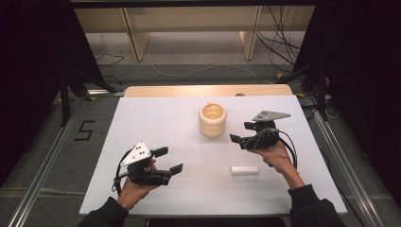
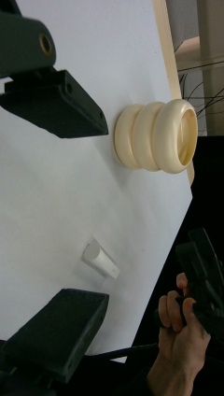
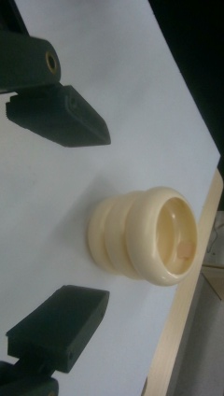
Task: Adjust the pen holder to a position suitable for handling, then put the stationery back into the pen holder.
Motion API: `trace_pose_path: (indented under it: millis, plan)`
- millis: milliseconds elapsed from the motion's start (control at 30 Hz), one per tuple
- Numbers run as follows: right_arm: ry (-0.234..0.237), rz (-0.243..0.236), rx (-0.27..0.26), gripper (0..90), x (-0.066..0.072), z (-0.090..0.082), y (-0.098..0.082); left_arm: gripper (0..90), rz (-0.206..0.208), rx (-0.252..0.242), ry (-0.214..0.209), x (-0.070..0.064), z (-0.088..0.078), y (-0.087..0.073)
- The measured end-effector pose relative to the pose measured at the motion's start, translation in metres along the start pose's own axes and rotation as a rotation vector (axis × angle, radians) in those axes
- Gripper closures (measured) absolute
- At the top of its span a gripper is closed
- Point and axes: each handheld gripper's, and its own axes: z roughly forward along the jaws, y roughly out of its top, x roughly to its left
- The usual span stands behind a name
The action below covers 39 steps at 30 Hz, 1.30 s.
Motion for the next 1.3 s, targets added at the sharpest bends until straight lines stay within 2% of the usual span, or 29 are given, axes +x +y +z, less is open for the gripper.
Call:
trace_pose_path:
  millis: [233,333,467,533,733,900,1100,1300]
  plan:
    - [0.014,-0.039,0.038,21.0,0.009,-0.011,-0.004,15.5,0.001,-0.001,0.013,0.002,-0.001,-0.001]
    - [0.021,-0.053,0.046,20.9,0.01,-0.012,-0.005,15.5,-0.021,-0.008,0.016,0.004,0.0,-0.001]
    - [0.026,-0.065,0.081,20.3,0.011,-0.011,-0.008,15.5,-0.005,0.003,0.014,0.003,0.0,-0.001]
    - [0.027,-0.074,0.103,20.1,0.013,-0.009,-0.01,15.5,-0.01,-0.003,0.014,0.002,-0.001,-0.001]
    - [0.018,-0.087,0.138,19.9,0.018,-0.008,-0.014,15.5,-0.007,-0.014,0.018,0.001,-0.005,-0.001]
    - [0.015,-0.107,0.165,19.9,0.021,-0.012,-0.02,15.5,0.0,-0.004,0.012,0.0,-0.004,-0.001]
    - [0.035,-0.142,0.209,19.8,0.025,-0.015,-0.024,15.5,0.001,-0.002,0.008,0.001,-0.002,0.0]
    - [0.055,-0.173,0.275,19.8,0.027,-0.015,-0.029,15.5,0.009,-0.006,0.0,-0.001,-0.001,0.001]
